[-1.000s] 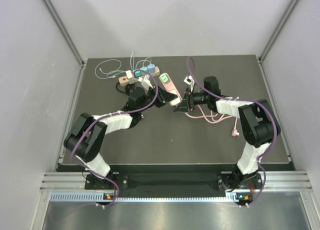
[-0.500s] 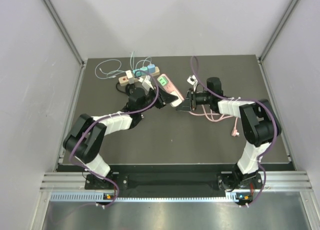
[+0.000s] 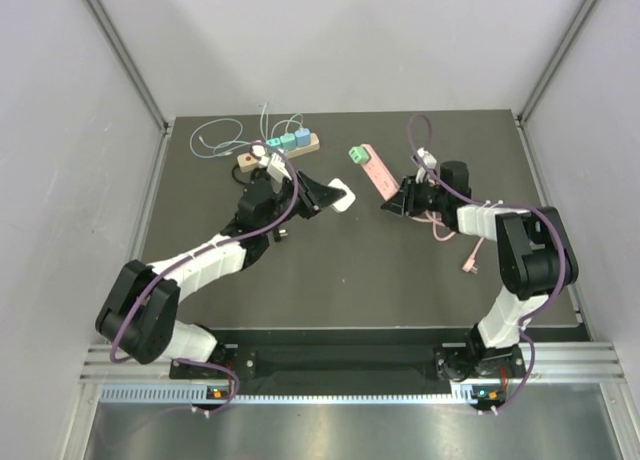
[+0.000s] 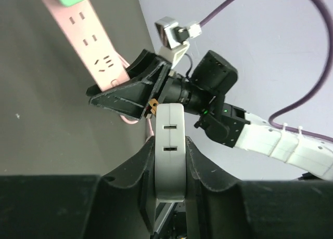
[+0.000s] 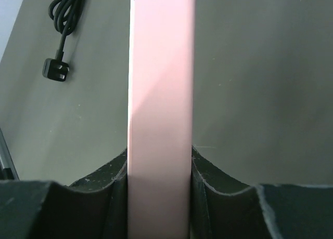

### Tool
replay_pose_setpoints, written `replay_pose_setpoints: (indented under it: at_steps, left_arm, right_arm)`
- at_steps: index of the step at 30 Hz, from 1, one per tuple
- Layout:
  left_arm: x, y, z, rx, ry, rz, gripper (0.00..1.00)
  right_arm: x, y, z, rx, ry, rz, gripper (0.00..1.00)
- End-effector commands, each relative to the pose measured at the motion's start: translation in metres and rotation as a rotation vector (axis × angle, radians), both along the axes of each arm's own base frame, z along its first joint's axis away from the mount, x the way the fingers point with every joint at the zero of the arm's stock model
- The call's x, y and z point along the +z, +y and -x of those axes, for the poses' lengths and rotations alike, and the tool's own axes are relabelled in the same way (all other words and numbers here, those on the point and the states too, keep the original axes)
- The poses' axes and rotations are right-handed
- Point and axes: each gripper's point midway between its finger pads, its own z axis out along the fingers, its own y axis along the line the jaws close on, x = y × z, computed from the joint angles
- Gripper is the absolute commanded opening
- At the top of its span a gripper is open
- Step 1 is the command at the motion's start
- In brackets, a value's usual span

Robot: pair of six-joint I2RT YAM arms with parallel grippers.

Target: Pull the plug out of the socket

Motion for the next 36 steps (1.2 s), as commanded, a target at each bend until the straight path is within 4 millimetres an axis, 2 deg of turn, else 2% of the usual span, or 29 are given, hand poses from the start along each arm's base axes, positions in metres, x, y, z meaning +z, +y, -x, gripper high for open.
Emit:
replay_pose_setpoints:
  at_steps: [1,5,7,8,10,11,12,13,14,15,16,17,18,19,20,21,22,23,26,30,31,33,35,36]
  left_arm:
    - [-0.005,0.007,0.005,0.016,0.012,-0.008,0.00]
    - [-0.013,0.020,0.009,0.053,-0.015,-0.105,0.00]
    - [-0.028,0.030,0.010,0.075,-0.005,-0.190,0.00]
    - [-0.027,0.037,0.009,0.111,-0.017,-0.210,0.00]
    - [-0.042,0.054,0.010,0.154,0.006,-0.278,0.00]
    - [-0.039,0.063,0.011,0.182,-0.003,-0.285,0.00]
    - [-0.044,0.079,0.005,0.235,0.017,-0.305,0.00]
    - [-0.062,0.093,0.008,0.260,0.069,-0.340,0.00]
    - [-0.062,0.107,0.009,0.298,0.082,-0.341,0.00]
    - [-0.068,0.135,0.000,0.381,0.114,-0.345,0.00]
    - [-0.082,0.153,0.006,0.421,0.172,-0.347,0.00]
    - [-0.087,0.170,0.006,0.467,0.202,-0.342,0.00]
    - [-0.093,0.203,0.000,0.567,0.241,-0.332,0.00]
    - [-0.103,0.221,0.007,0.616,0.289,-0.338,0.00]
    - [-0.105,0.237,0.006,0.668,0.304,-0.336,0.00]
    - [-0.113,0.267,0.008,0.760,0.356,-0.337,0.00]
    - [-0.117,0.280,0.009,0.801,0.380,-0.341,0.00]
    - [-0.124,0.302,0.013,0.867,0.427,-0.337,0.00]
    - [-0.140,0.334,0.017,0.959,0.518,-0.320,0.00]
    - [-0.161,0.363,0.017,1.028,0.611,-0.299,0.00]
    - [-0.172,0.368,0.018,1.034,0.649,-0.293,0.00]
    - [-0.173,0.377,0.013,1.040,0.644,-0.267,0.00]
    - [-0.183,0.381,0.011,1.031,0.679,-0.266,0.04]
    - [-0.176,0.384,0.002,1.027,0.641,-0.262,0.07]
  right_arm:
    - [0.048,0.005,-0.013,0.011,-0.200,0.002,0.00]
    - [0.052,0.006,-0.010,0.035,-0.217,-0.008,0.00]
    - [0.055,0.006,-0.008,0.055,-0.225,-0.015,0.00]
    - [0.056,0.007,-0.007,0.068,-0.231,-0.017,0.00]
    - [0.058,0.009,-0.004,0.090,-0.235,-0.025,0.00]
    - [0.059,0.008,-0.004,0.093,-0.241,-0.023,0.00]
    - [0.060,0.008,-0.003,0.092,-0.241,-0.024,0.00]
    - [0.063,0.008,-0.003,0.092,-0.248,-0.022,0.00]
    - [0.064,0.008,-0.003,0.092,-0.253,-0.021,0.00]
    - [0.067,0.007,-0.004,0.090,-0.263,-0.020,0.00]
    - [0.068,0.007,-0.003,0.090,-0.264,-0.020,0.00]
    - [0.067,0.005,-0.004,0.086,-0.264,-0.018,0.00]
    - [0.069,0.005,-0.004,0.086,-0.269,-0.018,0.00]
    - [0.070,0.005,-0.004,0.086,-0.271,-0.020,0.00]
    - [0.070,0.005,-0.005,0.083,-0.267,-0.021,0.00]
    - [0.070,0.005,-0.004,0.083,-0.265,-0.021,0.00]
    - [0.069,0.005,-0.004,0.084,-0.262,-0.022,0.00]
    - [0.069,0.005,-0.004,0.084,-0.261,-0.022,0.00]
    - [0.070,0.005,-0.005,0.082,-0.263,-0.023,0.00]
    - [0.072,0.005,-0.005,0.082,-0.265,-0.026,0.00]
    - [0.072,0.005,-0.005,0.082,-0.262,-0.026,0.00]
    - [0.072,0.006,-0.005,0.087,-0.263,-0.027,0.00]
    - [0.072,0.006,-0.004,0.086,-0.263,-0.028,0.00]
    - [0.072,0.005,-0.004,0.086,-0.260,-0.028,0.00]
